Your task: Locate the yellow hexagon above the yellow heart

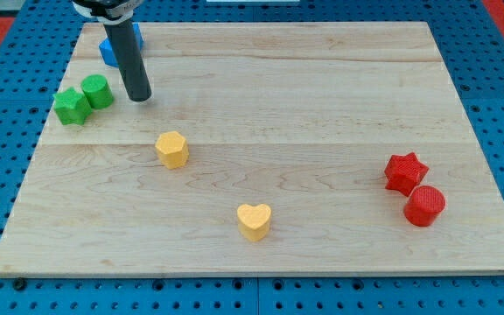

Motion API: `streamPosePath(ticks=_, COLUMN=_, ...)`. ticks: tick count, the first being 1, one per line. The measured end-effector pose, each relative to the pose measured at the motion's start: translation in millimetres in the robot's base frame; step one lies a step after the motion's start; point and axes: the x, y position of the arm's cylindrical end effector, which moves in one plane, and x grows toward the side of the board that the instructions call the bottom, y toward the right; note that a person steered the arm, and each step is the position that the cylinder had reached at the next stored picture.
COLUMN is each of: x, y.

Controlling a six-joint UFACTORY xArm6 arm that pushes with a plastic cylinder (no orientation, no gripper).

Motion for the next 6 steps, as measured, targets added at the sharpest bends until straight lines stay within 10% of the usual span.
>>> streamPosePath(ticks=6, x=0, y=14)
